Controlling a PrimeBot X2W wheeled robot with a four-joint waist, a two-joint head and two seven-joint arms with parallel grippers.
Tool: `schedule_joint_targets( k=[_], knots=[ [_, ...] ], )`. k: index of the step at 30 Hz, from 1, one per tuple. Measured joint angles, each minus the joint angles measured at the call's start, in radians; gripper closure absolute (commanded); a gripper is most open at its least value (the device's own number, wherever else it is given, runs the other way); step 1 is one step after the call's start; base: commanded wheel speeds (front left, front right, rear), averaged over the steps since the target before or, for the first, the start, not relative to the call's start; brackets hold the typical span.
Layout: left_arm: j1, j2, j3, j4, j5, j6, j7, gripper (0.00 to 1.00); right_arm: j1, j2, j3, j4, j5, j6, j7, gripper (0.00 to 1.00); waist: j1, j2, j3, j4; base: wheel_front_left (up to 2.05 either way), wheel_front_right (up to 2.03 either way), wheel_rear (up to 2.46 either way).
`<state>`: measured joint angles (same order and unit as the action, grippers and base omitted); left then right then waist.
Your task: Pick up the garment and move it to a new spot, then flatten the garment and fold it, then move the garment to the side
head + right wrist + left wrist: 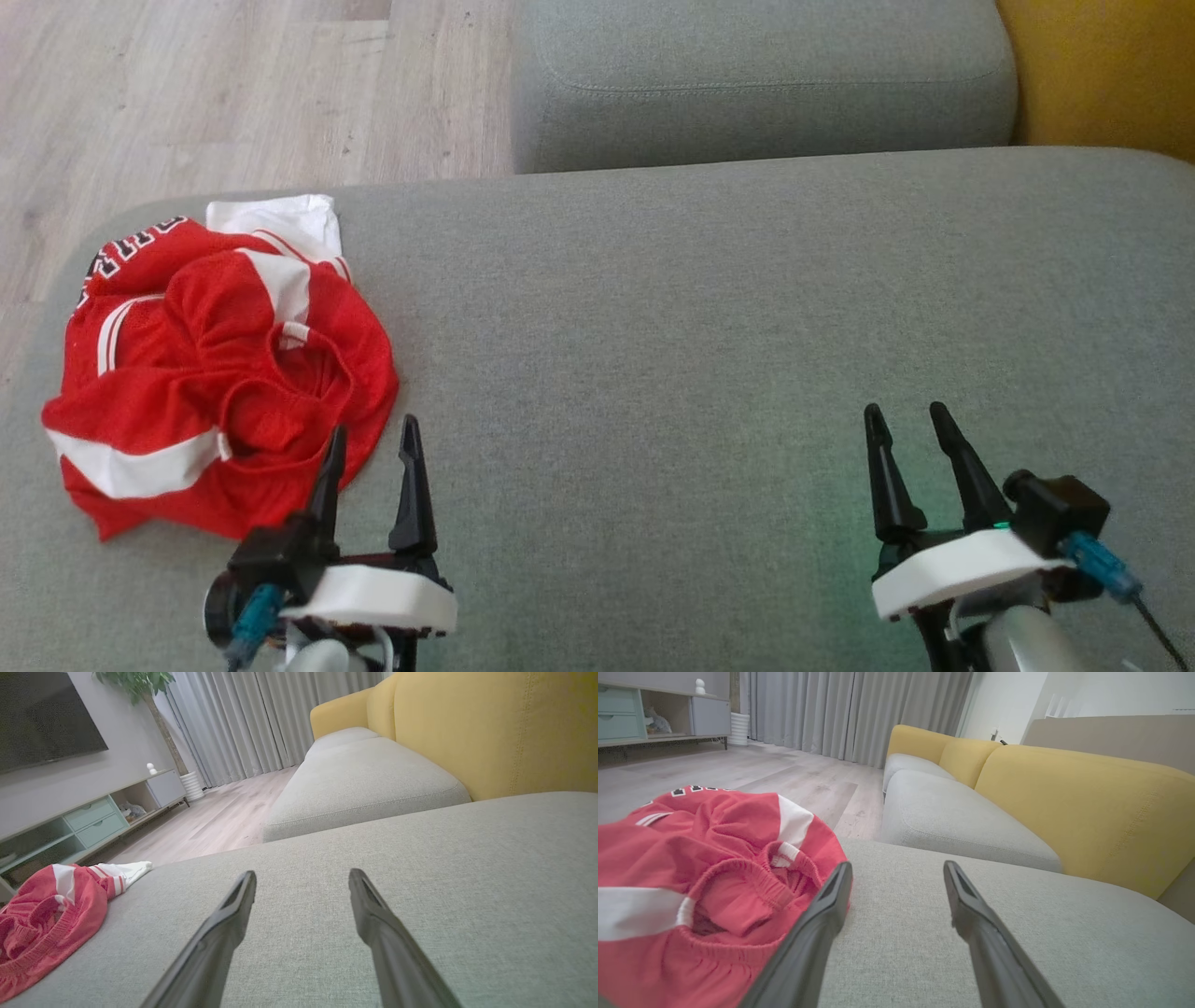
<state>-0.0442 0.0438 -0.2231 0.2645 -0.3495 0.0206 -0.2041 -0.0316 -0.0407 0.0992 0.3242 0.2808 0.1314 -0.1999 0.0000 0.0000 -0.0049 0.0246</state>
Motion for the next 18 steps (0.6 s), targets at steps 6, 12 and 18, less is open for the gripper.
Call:
schedule_joint_targets(
  k=[6,12,18],
  knots=[
    [-0.016,0.000,-0.005,0.006,0.069,0.015,-0.017,0.00,0.000,0.000,-0.003,0.008,-0.073,0.000,-0.016,0.00,0.0000,0.0000,0.002,-0.001,0.00,0.00,0.00],
    [-0.018,0.000,-0.007,0.020,0.129,0.024,-0.033,0.00,0.000,0.000,-0.007,0.012,-0.144,0.000,-0.032,0.00,0.0000,0.0000,0.006,0.000,0.00,0.00,0.00],
    [-0.021,0.000,-0.007,0.038,0.176,0.036,-0.048,0.00,0.000,0.000,-0.007,0.014,-0.196,0.000,-0.048,0.00,0.0000,0.0000,0.004,0.001,0.00,0.00,0.00]
  ],
)
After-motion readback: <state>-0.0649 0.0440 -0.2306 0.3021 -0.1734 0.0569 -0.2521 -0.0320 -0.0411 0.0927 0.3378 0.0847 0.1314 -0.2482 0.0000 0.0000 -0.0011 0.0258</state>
